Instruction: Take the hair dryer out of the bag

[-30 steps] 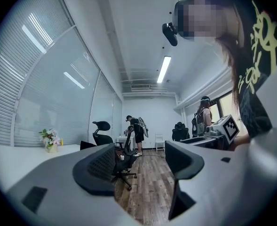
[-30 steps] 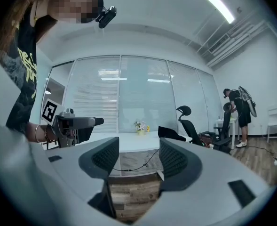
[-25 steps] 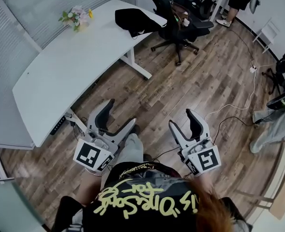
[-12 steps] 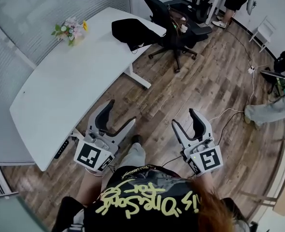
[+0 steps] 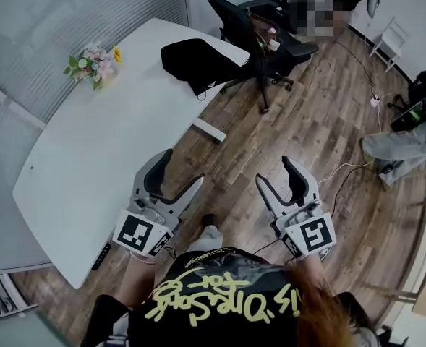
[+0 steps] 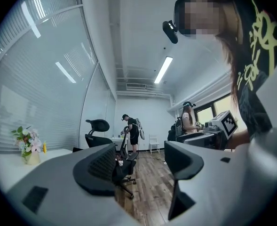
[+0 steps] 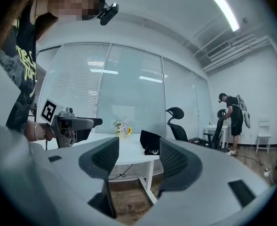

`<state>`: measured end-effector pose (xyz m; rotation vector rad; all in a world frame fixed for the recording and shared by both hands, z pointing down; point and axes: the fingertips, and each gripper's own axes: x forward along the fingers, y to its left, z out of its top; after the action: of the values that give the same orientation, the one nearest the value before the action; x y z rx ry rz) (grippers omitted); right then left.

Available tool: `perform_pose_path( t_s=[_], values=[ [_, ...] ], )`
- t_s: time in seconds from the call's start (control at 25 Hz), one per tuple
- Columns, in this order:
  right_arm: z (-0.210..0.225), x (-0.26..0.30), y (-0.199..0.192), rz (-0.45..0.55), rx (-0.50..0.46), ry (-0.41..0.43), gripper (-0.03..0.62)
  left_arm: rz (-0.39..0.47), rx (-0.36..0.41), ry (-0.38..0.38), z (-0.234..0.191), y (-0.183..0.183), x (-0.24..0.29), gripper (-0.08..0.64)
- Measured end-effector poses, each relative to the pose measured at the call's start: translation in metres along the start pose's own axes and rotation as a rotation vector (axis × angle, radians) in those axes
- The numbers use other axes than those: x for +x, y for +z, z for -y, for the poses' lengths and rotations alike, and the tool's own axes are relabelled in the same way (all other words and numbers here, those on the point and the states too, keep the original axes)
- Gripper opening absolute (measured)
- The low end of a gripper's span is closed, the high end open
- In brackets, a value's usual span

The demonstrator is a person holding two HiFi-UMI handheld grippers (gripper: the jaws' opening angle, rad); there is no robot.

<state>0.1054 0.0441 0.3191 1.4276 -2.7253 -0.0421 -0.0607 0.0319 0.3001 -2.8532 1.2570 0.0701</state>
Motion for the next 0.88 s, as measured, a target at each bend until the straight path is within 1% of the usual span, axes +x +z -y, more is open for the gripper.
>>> perform_pose_path(
  t_s=[0.2,0.48,0.64,0.72,0.88],
  values=[
    [0.014,0.026,-0.001,-0.015,0.008,-0.029,0.252,0.005,0.006,-0.025,-0.029,0.006,0.024,0.318],
    [0.019,0.058,-0.005,-0.020,0.020,-0.051,0.252,-0.014,0.002,-0.070,-0.056,-0.005,0.044,0.314],
    [0.019,0.066,-0.005,-0.018,0.015,-0.055,0.252,-0.015,-0.008,-0.081,-0.065,-0.007,0.054,0.313],
    [0.020,0.063,-0.005,-0.023,0.034,-0.062,0.252,-0.009,-0.021,-0.083,-0.065,-0.005,0.059,0.311],
    [0.033,0.059,-0.010,-0.027,0.050,-0.061,0.252,-0.002,-0.015,-0.071,-0.063,-0.003,0.064,0.310]
  ],
)
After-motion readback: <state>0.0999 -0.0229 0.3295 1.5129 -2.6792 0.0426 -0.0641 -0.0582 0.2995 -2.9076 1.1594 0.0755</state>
